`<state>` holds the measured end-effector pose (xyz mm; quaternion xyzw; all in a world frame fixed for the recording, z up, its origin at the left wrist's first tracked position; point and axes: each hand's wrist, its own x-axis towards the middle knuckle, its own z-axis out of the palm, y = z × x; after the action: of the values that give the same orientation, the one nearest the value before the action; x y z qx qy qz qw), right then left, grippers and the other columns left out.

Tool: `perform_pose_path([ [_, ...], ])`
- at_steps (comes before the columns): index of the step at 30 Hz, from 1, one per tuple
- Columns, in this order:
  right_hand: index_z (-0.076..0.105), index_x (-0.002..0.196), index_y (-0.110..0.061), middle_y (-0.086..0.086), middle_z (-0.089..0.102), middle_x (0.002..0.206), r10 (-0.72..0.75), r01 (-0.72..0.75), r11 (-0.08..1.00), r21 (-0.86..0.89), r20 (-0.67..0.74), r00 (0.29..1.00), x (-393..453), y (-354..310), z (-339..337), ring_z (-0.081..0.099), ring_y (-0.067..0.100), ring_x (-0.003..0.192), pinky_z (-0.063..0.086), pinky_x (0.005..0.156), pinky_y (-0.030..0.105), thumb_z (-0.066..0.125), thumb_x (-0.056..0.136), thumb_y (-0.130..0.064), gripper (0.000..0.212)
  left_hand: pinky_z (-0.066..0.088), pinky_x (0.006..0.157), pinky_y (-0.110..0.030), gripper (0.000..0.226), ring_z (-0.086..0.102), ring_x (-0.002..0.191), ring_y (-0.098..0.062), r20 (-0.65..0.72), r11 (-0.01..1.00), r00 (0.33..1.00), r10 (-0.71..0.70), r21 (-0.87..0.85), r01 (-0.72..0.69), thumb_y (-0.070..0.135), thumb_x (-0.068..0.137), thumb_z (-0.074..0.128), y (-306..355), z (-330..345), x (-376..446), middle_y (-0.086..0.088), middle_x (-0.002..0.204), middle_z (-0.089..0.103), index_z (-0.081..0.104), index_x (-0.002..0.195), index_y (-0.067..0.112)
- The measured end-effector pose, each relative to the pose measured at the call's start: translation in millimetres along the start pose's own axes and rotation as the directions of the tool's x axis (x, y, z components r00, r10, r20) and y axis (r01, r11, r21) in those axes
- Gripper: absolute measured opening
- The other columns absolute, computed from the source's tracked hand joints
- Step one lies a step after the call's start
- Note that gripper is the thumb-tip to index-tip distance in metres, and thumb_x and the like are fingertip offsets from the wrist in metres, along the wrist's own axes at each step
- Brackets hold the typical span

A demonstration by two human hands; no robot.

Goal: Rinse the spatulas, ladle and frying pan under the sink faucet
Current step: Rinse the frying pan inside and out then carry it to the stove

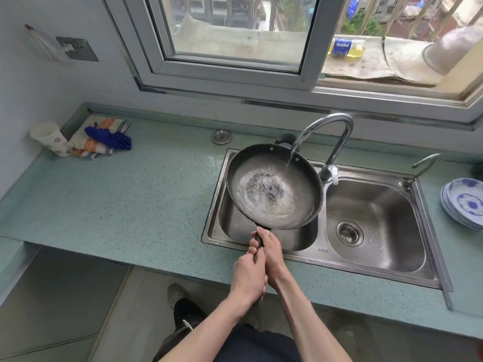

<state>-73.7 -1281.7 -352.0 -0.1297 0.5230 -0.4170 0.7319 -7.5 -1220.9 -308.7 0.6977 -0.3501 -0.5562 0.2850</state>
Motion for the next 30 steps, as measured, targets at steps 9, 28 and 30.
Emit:
perform_pose_path([
  [9, 0.05, 0.085, -0.005, 0.007, 0.048, 0.057, -0.047, 0.018, 0.969, -0.248, -0.111, 0.993, -11, -10, 3, 0.045, 0.015, 0.044, 0.039, 0.041, 0.022, 0.048, 0.104, -0.013, 0.021, 0.033, 0.041, -0.022, 0.055, 0.042, 0.037, -0.016, 0.138, 0.973, 0.98, -0.146, -0.16, 0.168, 0.048, 0.108, 0.033, 6, 0, -10, -0.003, 0.051, 0.046, 0.047, 0.067, 0.015],
  [28, 0.053, 0.092, -0.005, 0.001, 0.045, 0.058, 0.028, -0.024, 0.999, -0.047, 0.084, 0.996, -16, 0, 1, 0.044, 0.011, 0.043, 0.039, 0.041, 0.019, 0.045, 0.11, -0.024, 0.027, 0.038, 0.036, -0.026, 0.05, 0.051, 0.035, -0.025, -0.085, 1.0, 0.996, 0.009, 0.001, -0.009, 0.041, 0.108, 0.038, -5, 7, -18, -0.004, 0.046, 0.056, 0.057, 0.074, 0.008],
  [30, 0.053, 0.091, -0.005, 0.001, 0.046, 0.057, 0.041, -0.038, 0.998, -0.046, 0.081, 0.996, -16, -4, 4, 0.045, 0.01, 0.042, 0.039, 0.04, 0.018, 0.045, 0.11, -0.023, 0.028, 0.039, 0.036, -0.026, 0.052, 0.052, 0.035, -0.025, -0.088, 1.0, 0.996, 0.002, 0.02, 0.0, 0.039, 0.108, 0.037, 2, 5, -18, -0.004, 0.045, 0.056, 0.056, 0.071, 0.008],
])
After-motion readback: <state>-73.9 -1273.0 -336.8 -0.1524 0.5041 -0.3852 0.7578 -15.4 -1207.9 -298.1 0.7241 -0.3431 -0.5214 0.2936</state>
